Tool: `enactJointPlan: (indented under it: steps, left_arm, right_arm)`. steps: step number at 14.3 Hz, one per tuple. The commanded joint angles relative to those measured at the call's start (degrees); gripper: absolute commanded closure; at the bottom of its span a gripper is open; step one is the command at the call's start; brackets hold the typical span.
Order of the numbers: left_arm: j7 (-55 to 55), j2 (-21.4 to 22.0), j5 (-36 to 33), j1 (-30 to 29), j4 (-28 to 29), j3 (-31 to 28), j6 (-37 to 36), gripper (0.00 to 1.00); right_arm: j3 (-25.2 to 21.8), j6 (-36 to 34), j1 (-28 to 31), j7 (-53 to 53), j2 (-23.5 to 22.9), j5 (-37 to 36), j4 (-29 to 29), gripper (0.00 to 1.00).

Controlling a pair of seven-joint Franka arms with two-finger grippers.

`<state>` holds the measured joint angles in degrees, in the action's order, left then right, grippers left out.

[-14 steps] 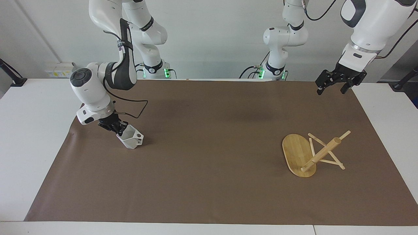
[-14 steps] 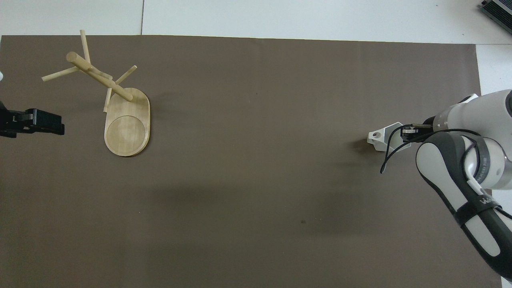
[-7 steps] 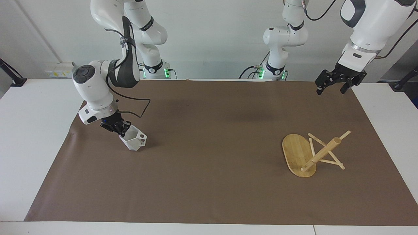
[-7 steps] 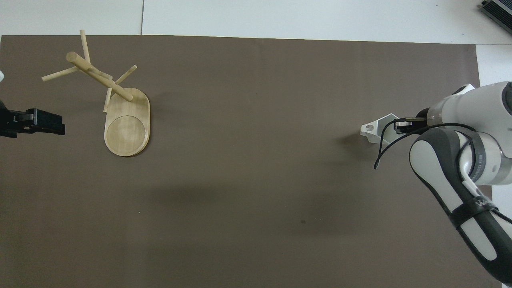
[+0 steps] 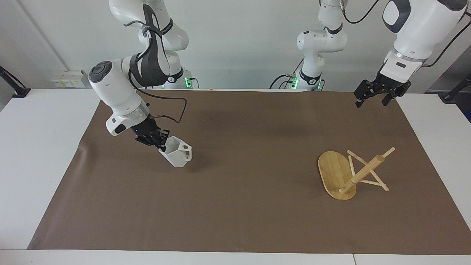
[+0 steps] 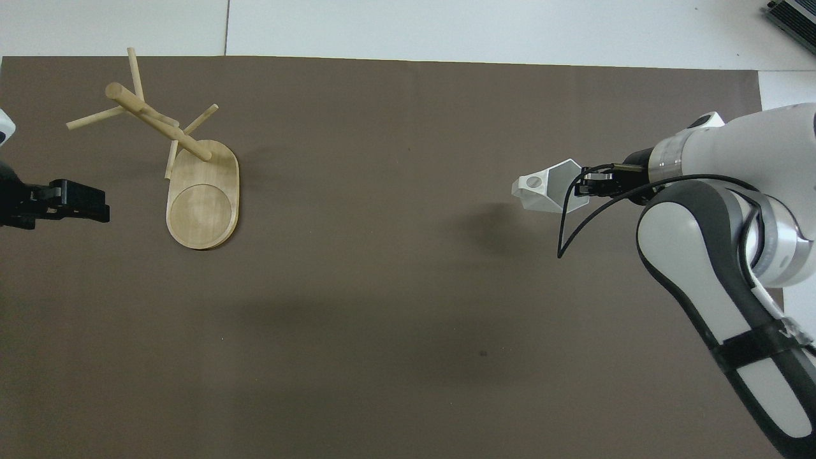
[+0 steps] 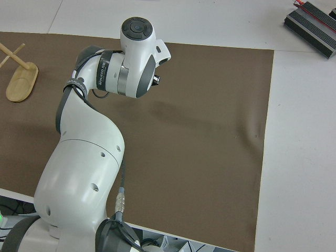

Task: Hang cup on rack
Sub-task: 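Lift the cup with the right gripper while the left gripper reaches forward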

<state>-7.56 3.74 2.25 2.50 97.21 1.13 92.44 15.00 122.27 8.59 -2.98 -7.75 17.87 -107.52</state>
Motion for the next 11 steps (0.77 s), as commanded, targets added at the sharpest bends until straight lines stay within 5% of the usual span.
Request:
enactJointPlan:
  steps: [1,5,7,11]
  left_arm:
    - [-7.2,4.1,7.6,-0.7,6.0,0.1,0.5,0.0]
    - [-16.9,8.9,13.5,1.4,15.4,0.8,5.0,0.0]
    - [-33.0,11.0,20.2,2.9,20.0,0.8,9.3,0.0]
    - [-47.8,10.4,35.1,2.7,21.7,0.7,10.1,0.0]
  right_arm:
    - [4.3,-1.2,0.6,-0.7,1.3,3.4,1.2,1.0]
    - [9.2,-1.1,0.6,-2.1,2.8,12.4,1.3,1.0]
    - [11.4,-1.1,0.6,-4.1,3.5,16.5,1.5,1.0]
    - [15.3,0.7,0.6,-5.3,3.5,23.4,2.0,1.0]
